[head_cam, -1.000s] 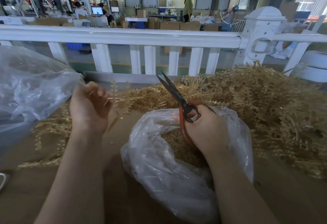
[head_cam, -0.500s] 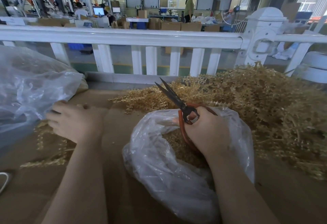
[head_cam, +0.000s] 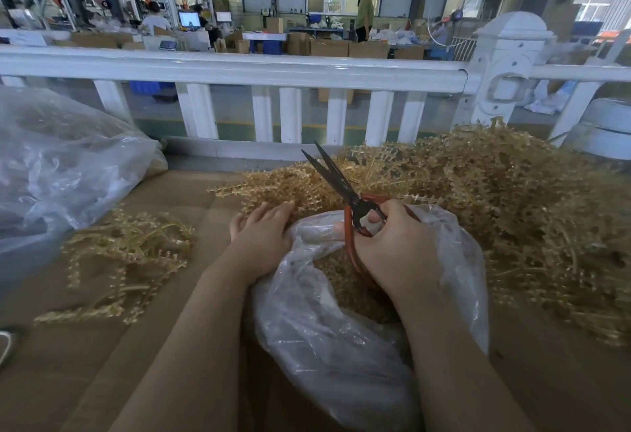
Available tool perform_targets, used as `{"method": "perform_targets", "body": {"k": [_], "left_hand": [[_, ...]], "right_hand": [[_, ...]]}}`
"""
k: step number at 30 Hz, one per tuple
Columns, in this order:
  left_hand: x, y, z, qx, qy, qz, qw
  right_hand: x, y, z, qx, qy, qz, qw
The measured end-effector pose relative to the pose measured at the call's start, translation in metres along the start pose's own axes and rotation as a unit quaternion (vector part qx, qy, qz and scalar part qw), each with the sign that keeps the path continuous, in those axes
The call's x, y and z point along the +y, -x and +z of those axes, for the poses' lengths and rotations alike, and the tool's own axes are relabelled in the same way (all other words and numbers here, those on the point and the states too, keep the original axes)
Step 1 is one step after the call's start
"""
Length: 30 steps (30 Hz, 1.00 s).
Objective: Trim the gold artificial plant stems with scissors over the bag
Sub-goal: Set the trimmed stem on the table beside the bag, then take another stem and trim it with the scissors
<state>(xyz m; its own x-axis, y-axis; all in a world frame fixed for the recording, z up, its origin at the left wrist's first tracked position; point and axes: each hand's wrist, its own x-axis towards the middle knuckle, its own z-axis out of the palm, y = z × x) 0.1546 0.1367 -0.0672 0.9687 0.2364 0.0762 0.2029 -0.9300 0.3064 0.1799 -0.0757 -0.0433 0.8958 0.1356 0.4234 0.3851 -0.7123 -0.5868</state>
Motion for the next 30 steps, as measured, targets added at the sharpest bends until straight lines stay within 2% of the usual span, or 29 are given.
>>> {"method": "perform_targets", "body": {"k": [10,14,18,23,25,28,30], "left_hand": [[0.006,0.004,-0.003,0.077,-0.057,-0.065,0.993],[0.005,0.007,-0.004,0.139,0.028,-0.066,0.988],[0.006,0.01,-0.005,0.203,0.131,-0.081,0.967],[0.001,0.012,-0.005,0.313,0.097,-0.14,0.934],[-0.003,0.01,-0.004,0.292,0.051,-0.168,0.94],[-0.007,0.006,-0.003,0.153,0.027,-0.163,0.974],[-0.009,0.003,0.0,0.102,0.008,-0.147,0.984]], "right_hand": [[-0.001,0.001,-0.001,-0.007,0.013,-0.014,1.0],[-0.001,0.001,-0.001,-0.011,0.017,-0.011,1.0],[0.0,0.001,0.0,-0.013,0.022,-0.019,0.999],[0.001,0.0,0.001,-0.017,0.034,-0.023,0.999],[0.002,0.0,0.002,-0.027,0.039,-0.021,0.999],[0.002,-0.001,0.002,-0.038,0.045,-0.014,0.998],[0.002,-0.001,0.003,-0.041,0.047,-0.01,0.998]]}}
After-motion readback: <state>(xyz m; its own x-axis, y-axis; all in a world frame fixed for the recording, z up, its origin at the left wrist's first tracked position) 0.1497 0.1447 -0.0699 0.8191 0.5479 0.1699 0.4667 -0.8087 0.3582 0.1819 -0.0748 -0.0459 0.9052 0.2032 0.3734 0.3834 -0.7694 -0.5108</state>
